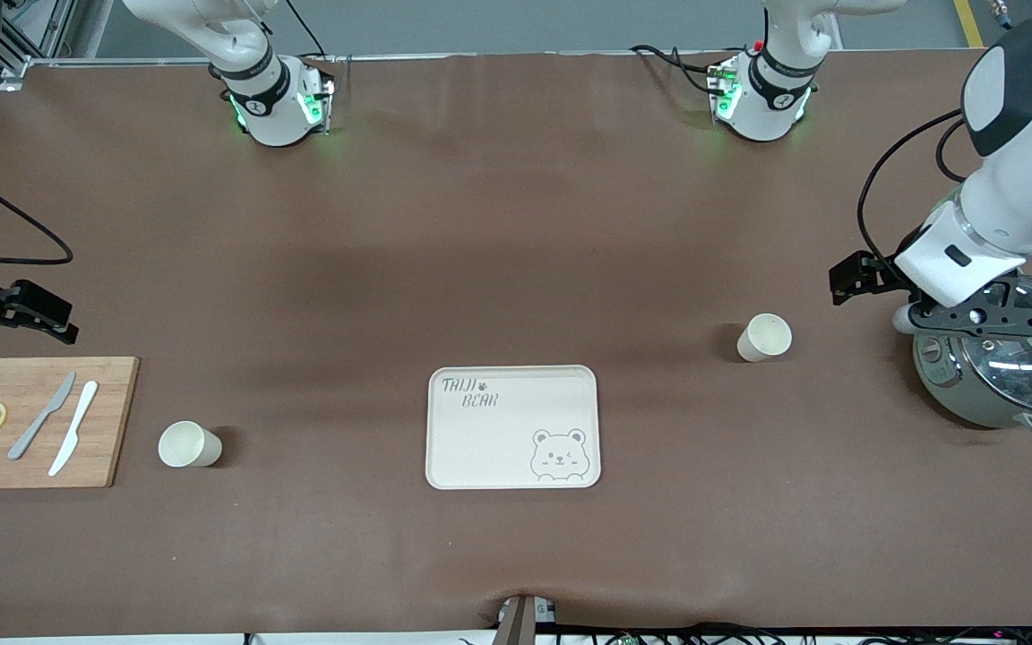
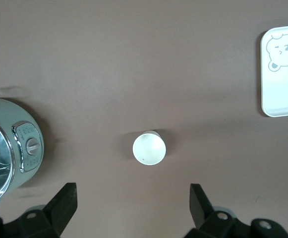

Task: Place white IKEA cup upright on tray with both arms
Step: 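Reach the left gripper down to the white cup beside the pot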

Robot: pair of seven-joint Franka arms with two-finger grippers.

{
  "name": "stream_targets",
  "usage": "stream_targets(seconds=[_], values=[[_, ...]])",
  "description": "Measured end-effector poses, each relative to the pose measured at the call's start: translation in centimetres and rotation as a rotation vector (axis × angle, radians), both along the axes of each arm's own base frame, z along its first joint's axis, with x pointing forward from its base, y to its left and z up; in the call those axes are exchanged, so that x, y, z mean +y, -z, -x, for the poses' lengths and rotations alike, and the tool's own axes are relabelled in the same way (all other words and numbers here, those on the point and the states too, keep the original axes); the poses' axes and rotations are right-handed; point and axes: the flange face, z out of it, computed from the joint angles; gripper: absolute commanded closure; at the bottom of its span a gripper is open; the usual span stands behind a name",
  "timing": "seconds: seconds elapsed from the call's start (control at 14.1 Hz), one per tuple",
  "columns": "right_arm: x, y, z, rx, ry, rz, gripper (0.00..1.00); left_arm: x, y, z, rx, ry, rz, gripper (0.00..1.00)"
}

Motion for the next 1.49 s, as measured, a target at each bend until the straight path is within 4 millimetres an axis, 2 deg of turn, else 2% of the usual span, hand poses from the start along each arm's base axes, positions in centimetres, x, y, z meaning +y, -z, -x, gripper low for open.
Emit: stream_targets(seconds=[0.35,0.5,0.64,0.78,0.92,0.99,1.06,1.21,1.49], values=[[0.0,0.0,0.0,0.0,0.0,0.002,0.0,-0.1,0.2,0.0,0.003,0.002,0.0,0.0],[0.0,0.0,0.0,0.0,0.0,0.002,0.0,-0.4,1.5,-0.2,0.025,0.007,-0.002,0.0],[0.0,0.0,0.0,-0.001,0.0,0.002,0.0,-0.7,5.4,-0.5,0.017,0.012,0.001,0.0],[0.0,0.0,0.0,-0.001,0.0,0.002,0.0,-0.7,12.2,-0.1,-0.042,0.016,0.013,0.0],[0.0,-0.1,0.0,-0.003,0.0,0.003,0.0,-0.3,19.5,2.0,-0.093,0.019,0.025,0.0],[0.0,-0.1,0.0,-0.004,0.0,0.003,0.0,0.0,22.0,3.2,-0.108,0.022,0.029,0.0],[0.0,-0.1,0.0,-0.005,0.0,0.003,0.0,0.3,23.8,4.2,-0.116,0.031,0.031,0.0],[0.1,-0.1,0.0,-0.005,-0.002,0.002,0.0,1.7,25.2,5.1,-0.114,0.052,0.027,0.0],[0.0,0.3,-0.2,0.002,-0.001,0.003,0.0,5.4,25.8,5.6,-0.104,0.088,0.017,0.0]])
